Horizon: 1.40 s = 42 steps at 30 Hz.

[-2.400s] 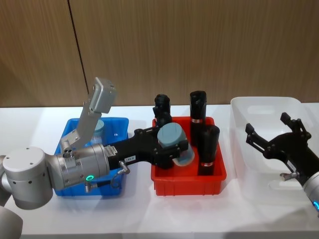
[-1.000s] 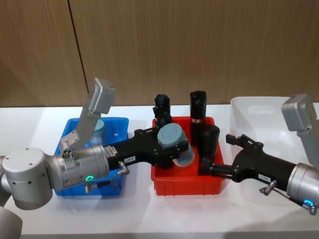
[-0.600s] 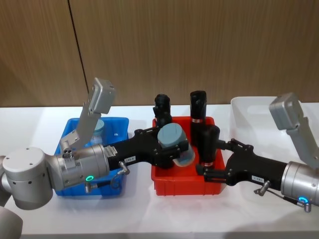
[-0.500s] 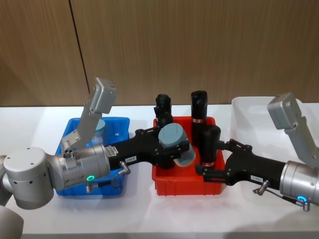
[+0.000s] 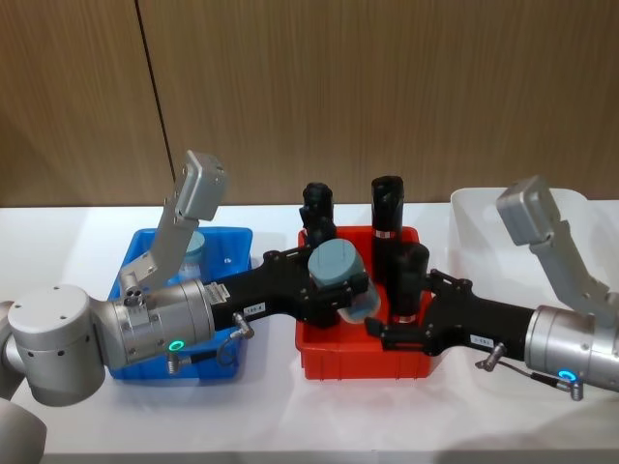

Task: Pick the cotton swabs from the blue box and place them into the white box.

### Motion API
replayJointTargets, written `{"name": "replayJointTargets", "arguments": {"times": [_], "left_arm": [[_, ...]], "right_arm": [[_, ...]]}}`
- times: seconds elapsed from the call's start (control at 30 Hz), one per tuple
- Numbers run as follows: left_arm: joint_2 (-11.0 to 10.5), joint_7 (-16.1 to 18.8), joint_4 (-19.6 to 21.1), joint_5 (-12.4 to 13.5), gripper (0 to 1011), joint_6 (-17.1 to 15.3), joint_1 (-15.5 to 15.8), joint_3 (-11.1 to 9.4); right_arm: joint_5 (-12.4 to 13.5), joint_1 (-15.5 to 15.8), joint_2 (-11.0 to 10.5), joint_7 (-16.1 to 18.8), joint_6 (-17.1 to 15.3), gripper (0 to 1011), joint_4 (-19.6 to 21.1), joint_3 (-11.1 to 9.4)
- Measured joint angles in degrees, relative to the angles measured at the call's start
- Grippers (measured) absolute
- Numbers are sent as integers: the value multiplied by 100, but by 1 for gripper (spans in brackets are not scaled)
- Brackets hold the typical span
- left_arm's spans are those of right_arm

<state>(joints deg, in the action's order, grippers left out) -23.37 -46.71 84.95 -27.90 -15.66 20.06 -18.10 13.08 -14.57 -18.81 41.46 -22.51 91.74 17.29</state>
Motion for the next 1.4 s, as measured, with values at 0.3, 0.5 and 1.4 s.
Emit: {"name": "replayJointTargets", "arguments": {"times": [0.3,0.5,1.4], "left_arm": [[0,0,0,0,664,0,0,0],[-1,0,0,0,664,0,0,0],[0,0,0,0,664,0,0,0]], "right_arm": [[-42,-124,91,44,43,1001,-195,88],[-52,-195,146,61,75,1001,-290,144],[6,-344,252,105,118,1001,-383,318]]}}
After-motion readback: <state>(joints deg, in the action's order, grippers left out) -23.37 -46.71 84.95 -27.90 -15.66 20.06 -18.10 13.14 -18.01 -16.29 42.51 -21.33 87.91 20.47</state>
